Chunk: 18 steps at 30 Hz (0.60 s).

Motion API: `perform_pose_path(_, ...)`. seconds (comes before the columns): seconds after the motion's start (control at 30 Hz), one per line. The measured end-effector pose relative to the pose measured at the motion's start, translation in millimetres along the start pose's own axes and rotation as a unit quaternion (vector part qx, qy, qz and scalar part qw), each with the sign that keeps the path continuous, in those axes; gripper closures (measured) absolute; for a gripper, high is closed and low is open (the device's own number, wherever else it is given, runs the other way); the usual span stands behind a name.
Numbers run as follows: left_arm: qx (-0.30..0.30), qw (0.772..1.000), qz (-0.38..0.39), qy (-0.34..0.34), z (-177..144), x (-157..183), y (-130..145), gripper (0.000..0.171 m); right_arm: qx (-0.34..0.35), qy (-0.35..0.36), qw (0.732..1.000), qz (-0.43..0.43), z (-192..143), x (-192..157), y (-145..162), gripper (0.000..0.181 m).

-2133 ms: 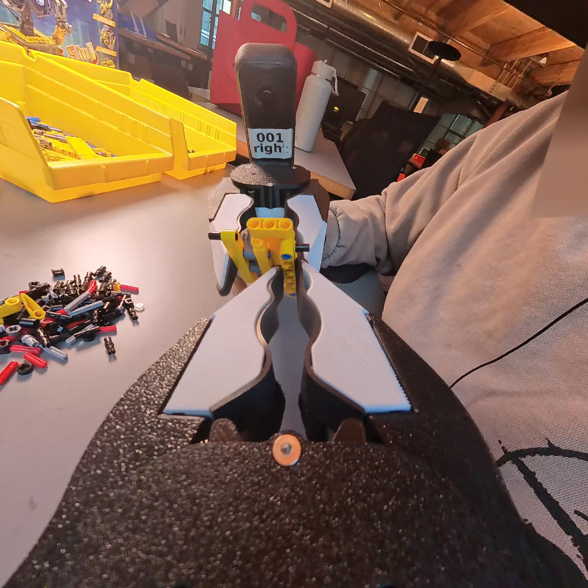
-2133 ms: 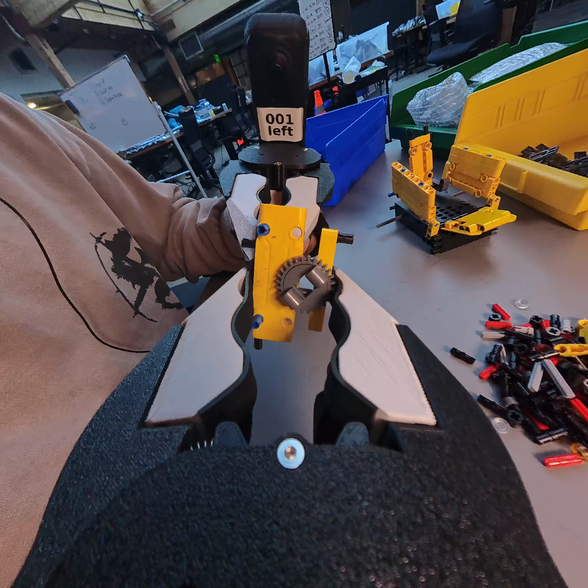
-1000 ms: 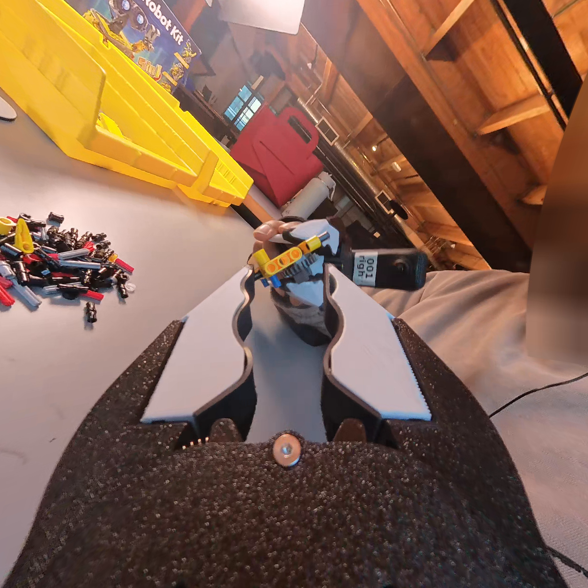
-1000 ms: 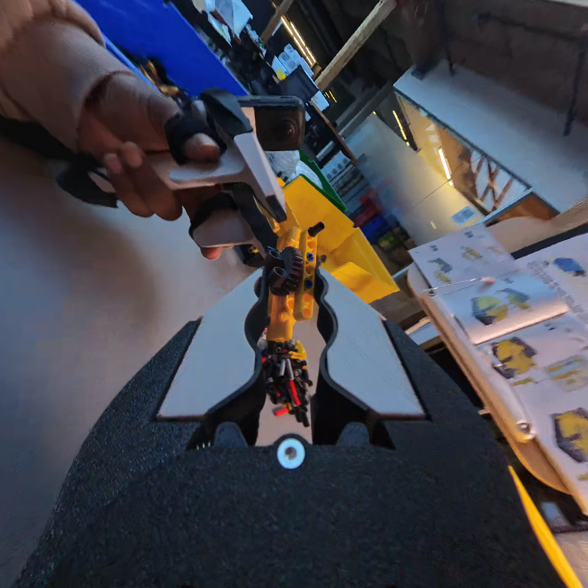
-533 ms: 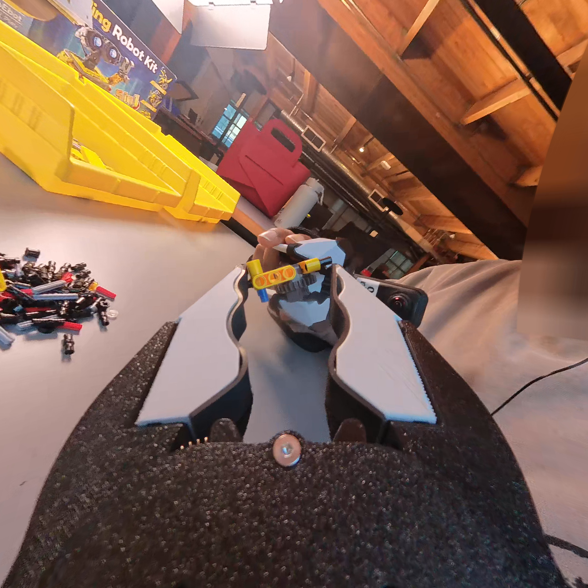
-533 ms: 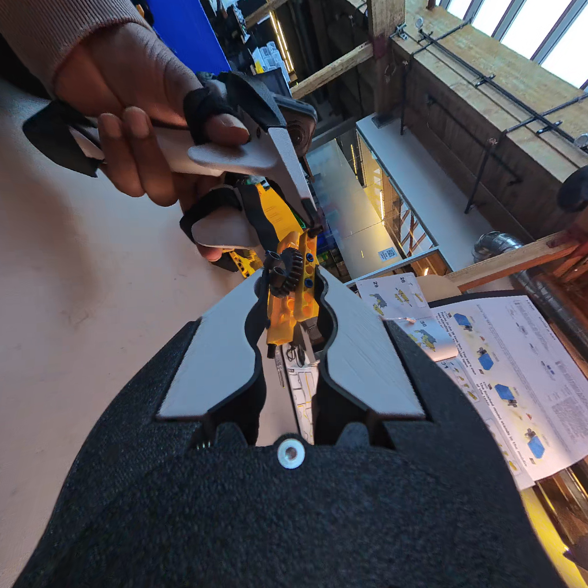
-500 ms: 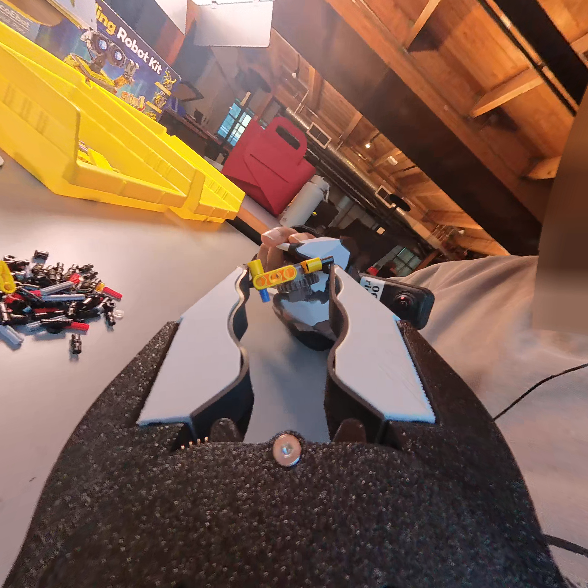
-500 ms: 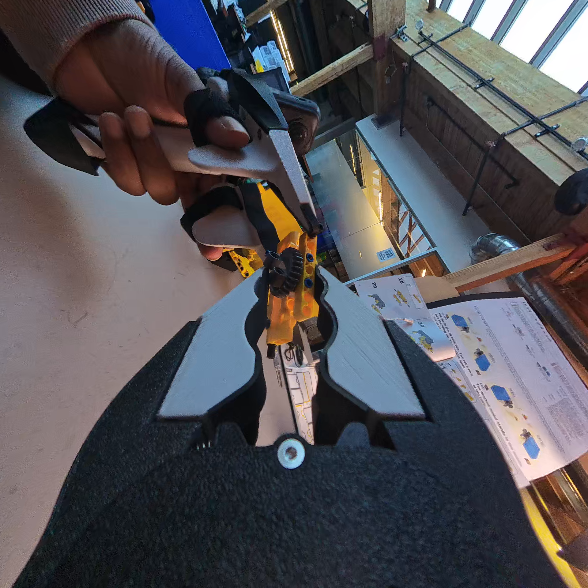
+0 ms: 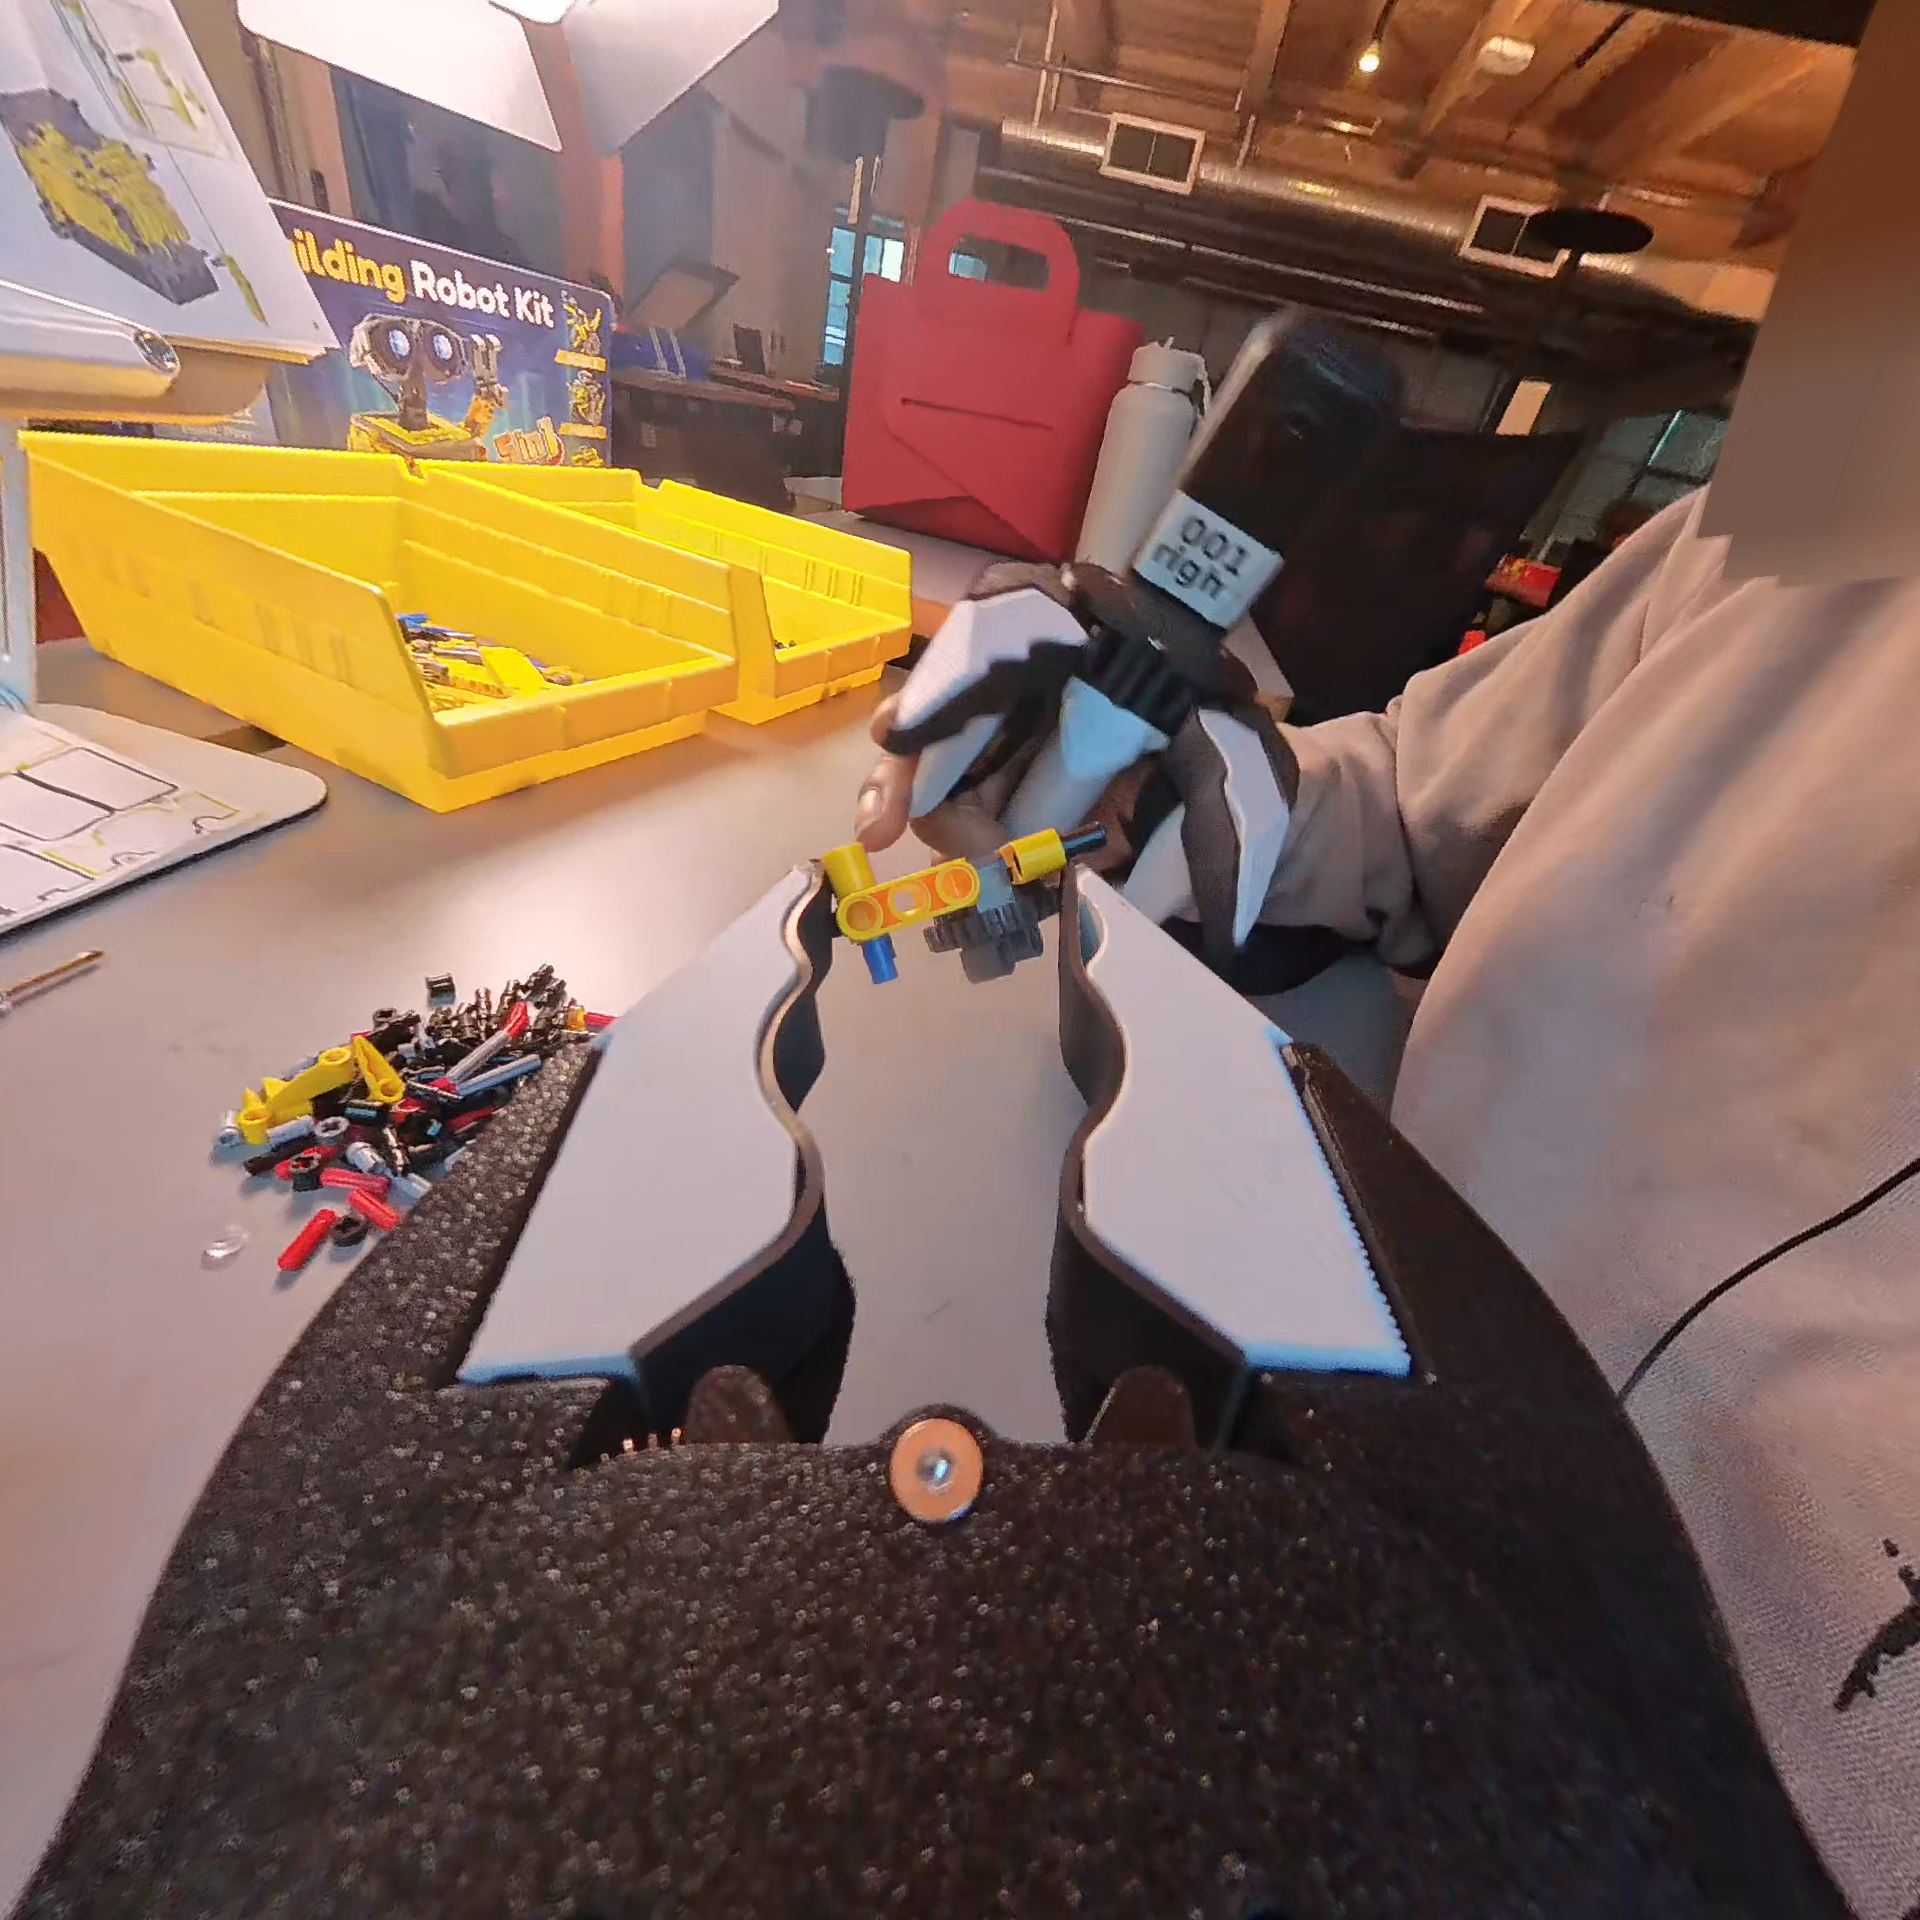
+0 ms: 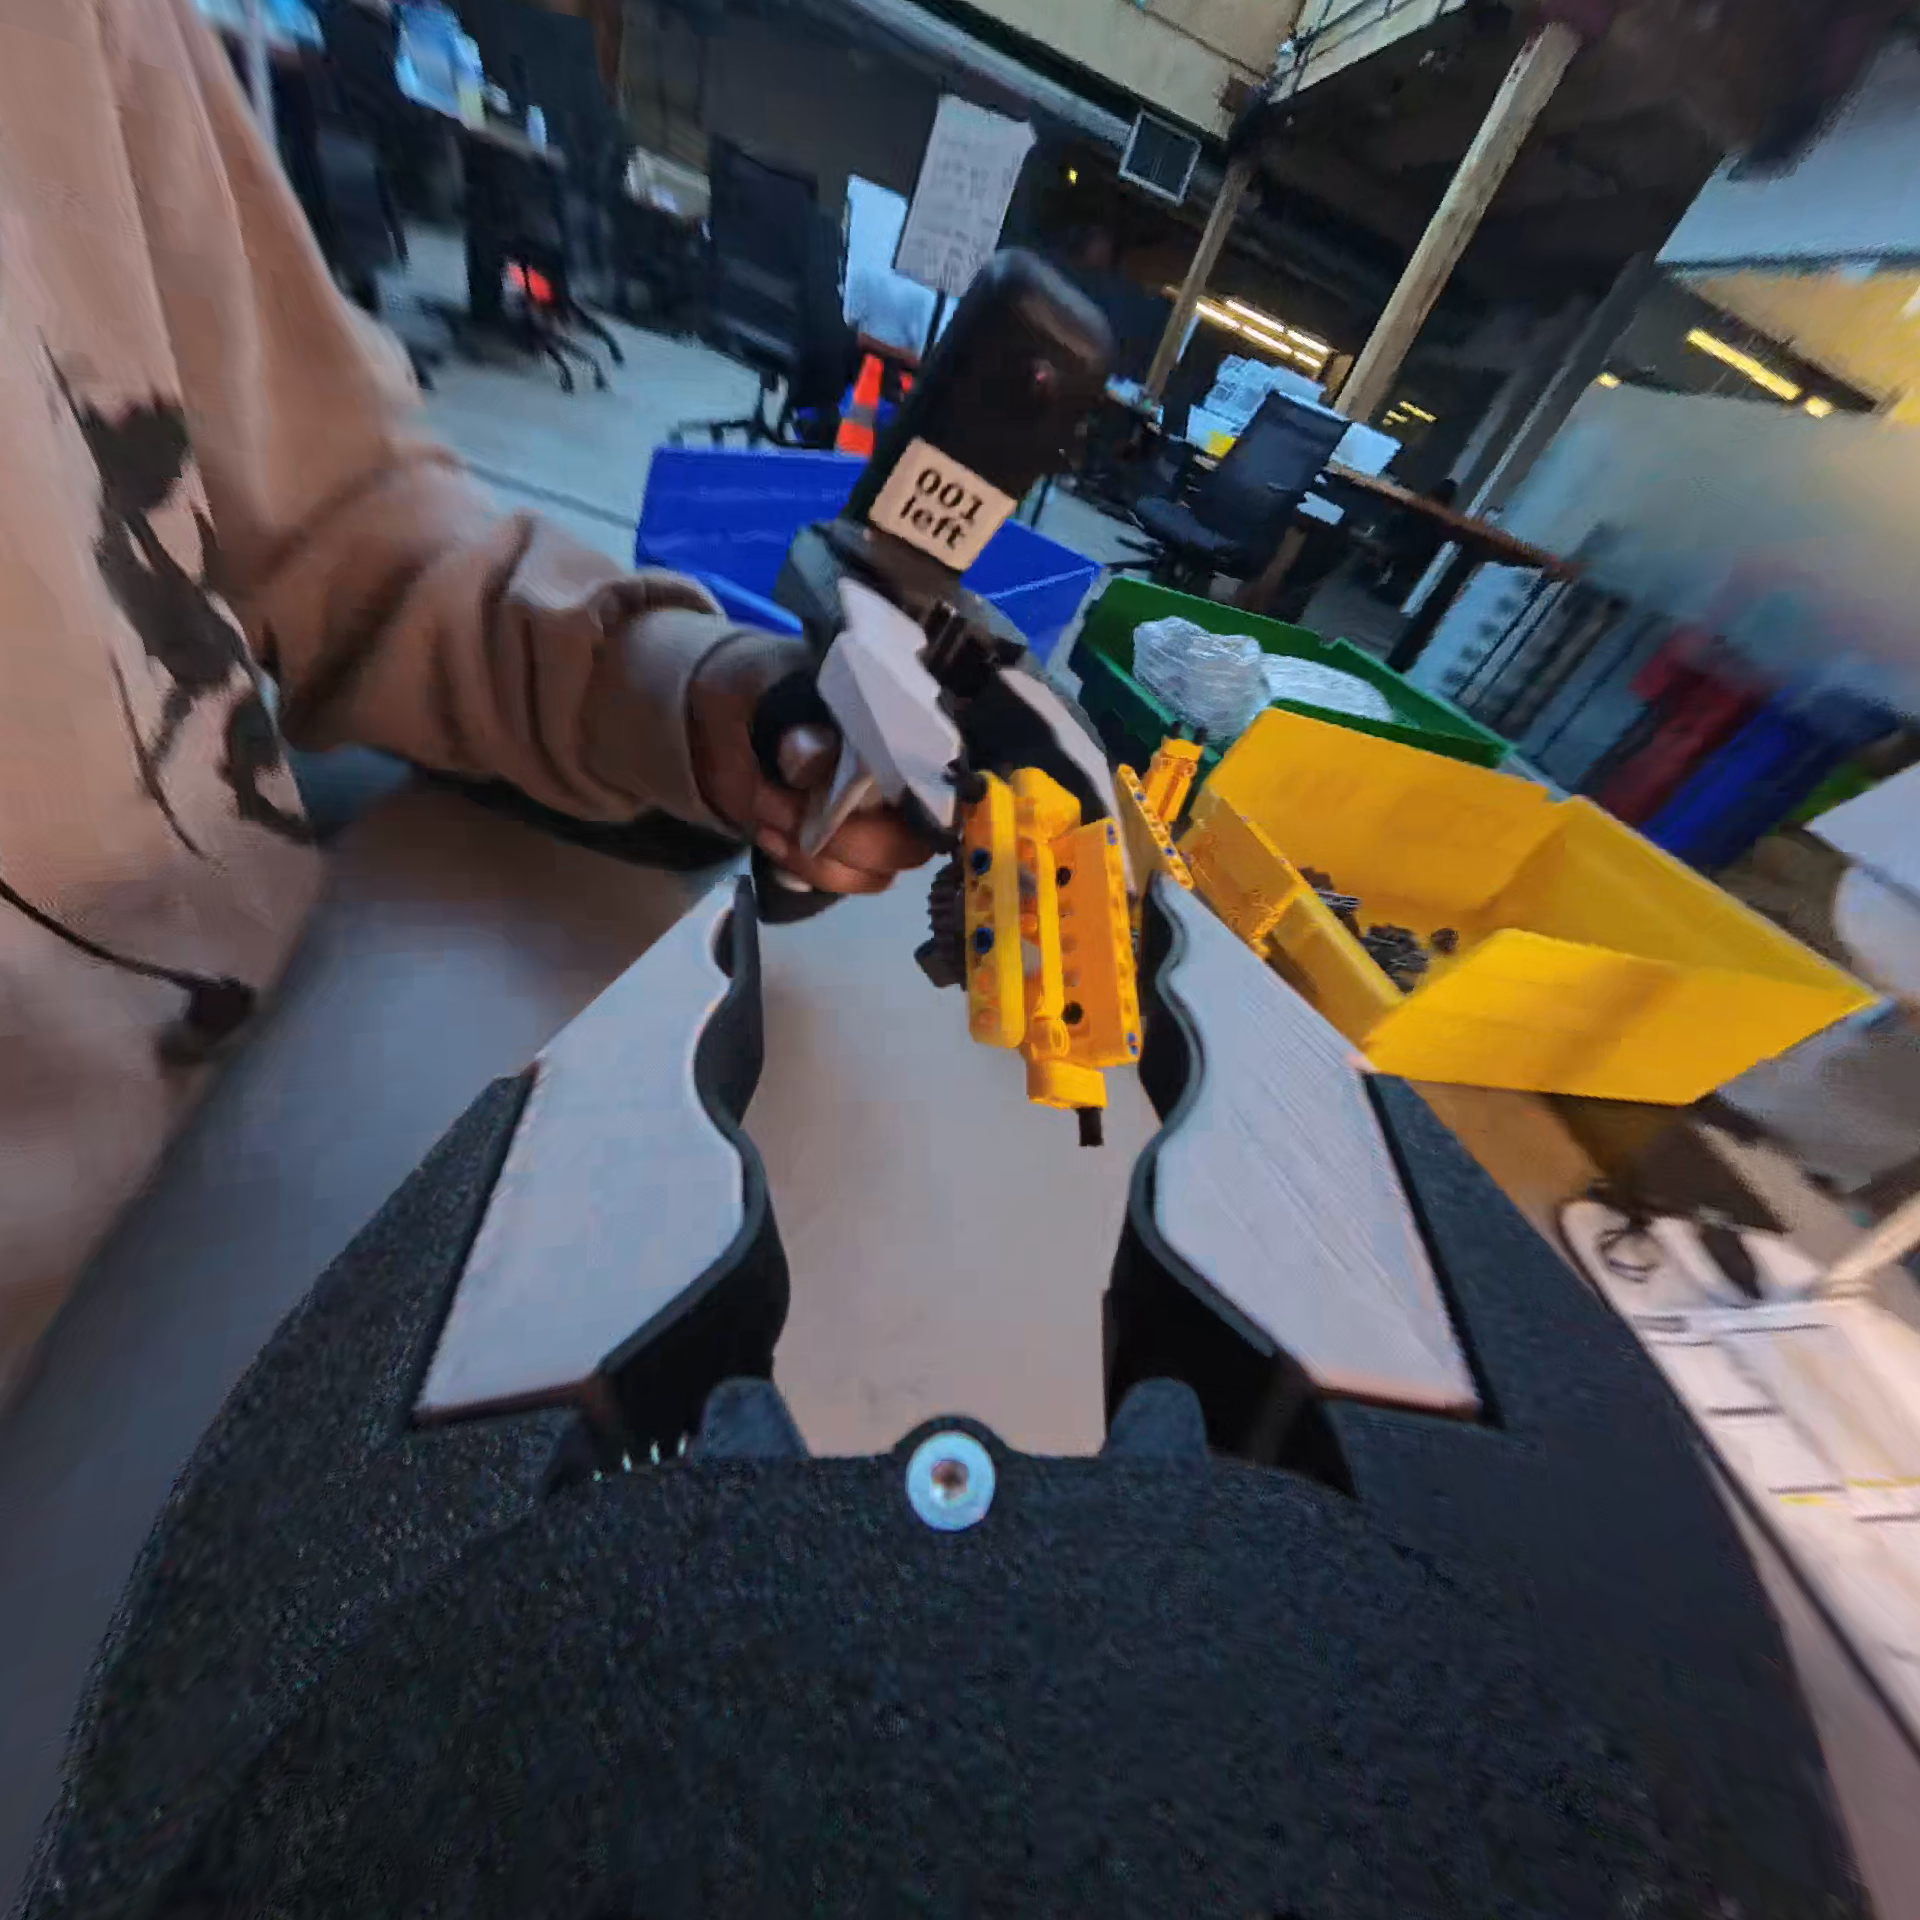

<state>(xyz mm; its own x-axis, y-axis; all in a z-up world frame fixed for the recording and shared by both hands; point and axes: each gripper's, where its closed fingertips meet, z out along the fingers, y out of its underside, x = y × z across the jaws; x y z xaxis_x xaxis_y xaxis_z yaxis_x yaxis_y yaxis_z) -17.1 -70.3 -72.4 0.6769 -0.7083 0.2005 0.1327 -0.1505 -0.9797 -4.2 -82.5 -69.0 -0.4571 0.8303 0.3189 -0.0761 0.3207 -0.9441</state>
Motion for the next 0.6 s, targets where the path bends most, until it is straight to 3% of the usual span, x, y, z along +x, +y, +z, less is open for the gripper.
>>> perform_pose_path(0.13, -0.011, 0.999, 0.041, 0.007, 2, 8, 3, 0.129, 0.039, -0.042, 0.985, 0.161, -13, 17, -2, 0.114)
perform_pose_path(0.3, -0.014, 0.994, 0.100, 0.038, 5, 27, 5, 0.129, 0.084, -0.120, 0.927, 0.344, -21, 25, 1, 0.135)
perform_pose_path(0.5, -0.020, 0.990, 0.128, 0.051, 9, 37, 10, 0.129, 0.035, -0.158, 0.929, 0.333, -6, 1, 16, 0.150)
perform_pose_path(0.53, -0.024, 0.990, 0.130, 0.051, 9, 36, 12, 0.129, 0.030, -0.154, 0.935, 0.318, -4, -2, 17, 0.171)
perform_pose_path(0.6, -0.019, 0.991, 0.121, 0.048, 9, 34, 11, 0.130, 0.026, -0.141, 0.946, 0.292, -3, 0, 18, 0.174)
